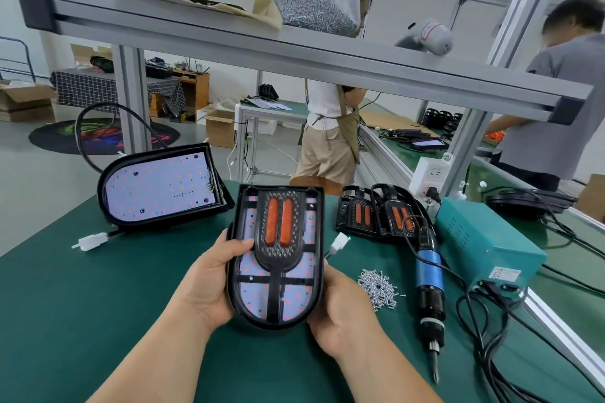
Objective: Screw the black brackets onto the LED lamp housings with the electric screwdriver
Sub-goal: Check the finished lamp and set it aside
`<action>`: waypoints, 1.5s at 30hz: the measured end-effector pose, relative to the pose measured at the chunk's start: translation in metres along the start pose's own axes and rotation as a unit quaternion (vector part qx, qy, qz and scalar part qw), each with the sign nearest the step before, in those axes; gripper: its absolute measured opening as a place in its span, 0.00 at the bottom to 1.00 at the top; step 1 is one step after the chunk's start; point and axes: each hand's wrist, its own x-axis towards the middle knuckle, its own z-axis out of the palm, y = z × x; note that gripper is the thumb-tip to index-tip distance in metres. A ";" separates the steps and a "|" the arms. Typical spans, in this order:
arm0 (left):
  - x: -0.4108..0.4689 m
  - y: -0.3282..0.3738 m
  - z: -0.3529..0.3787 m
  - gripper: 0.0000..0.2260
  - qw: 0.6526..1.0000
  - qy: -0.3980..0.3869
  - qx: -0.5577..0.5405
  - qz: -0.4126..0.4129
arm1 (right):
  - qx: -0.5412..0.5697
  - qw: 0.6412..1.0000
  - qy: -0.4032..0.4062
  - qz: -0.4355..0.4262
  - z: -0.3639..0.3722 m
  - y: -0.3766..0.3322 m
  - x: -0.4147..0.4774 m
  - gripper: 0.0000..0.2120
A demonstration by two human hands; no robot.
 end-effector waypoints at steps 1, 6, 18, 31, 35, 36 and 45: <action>0.000 -0.001 0.001 0.22 1.000 -0.010 0.018 -0.005 | 0.019 1.000 -0.013 0.004 -0.001 -0.002 0.000 0.17; -0.001 -0.006 0.005 0.33 0.995 -0.051 0.083 -0.012 | 0.042 0.998 -0.046 0.009 -0.009 -0.010 0.000 0.18; -0.006 -0.011 0.011 0.27 0.991 -0.072 0.111 -0.008 | 0.048 0.997 -0.057 0.023 -0.015 -0.021 -0.002 0.22; -0.005 -0.015 0.012 0.26 0.995 -0.064 0.073 -0.003 | 0.005 0.999 -0.042 -0.031 -0.016 -0.023 0.000 0.17; -0.005 -0.016 0.012 0.27 0.995 -0.084 0.059 -0.014 | 0.026 0.999 -0.016 -0.026 -0.016 -0.023 0.000 0.20; -0.005 -0.017 0.012 0.27 0.994 -0.082 0.065 -0.018 | 0.025 0.999 -0.015 -0.025 -0.016 -0.024 0.000 0.18; -0.003 -0.017 0.008 0.21 0.994 -0.038 0.097 -0.035 | -0.074 0.996 -0.017 -0.050 -0.014 -0.024 -0.001 0.09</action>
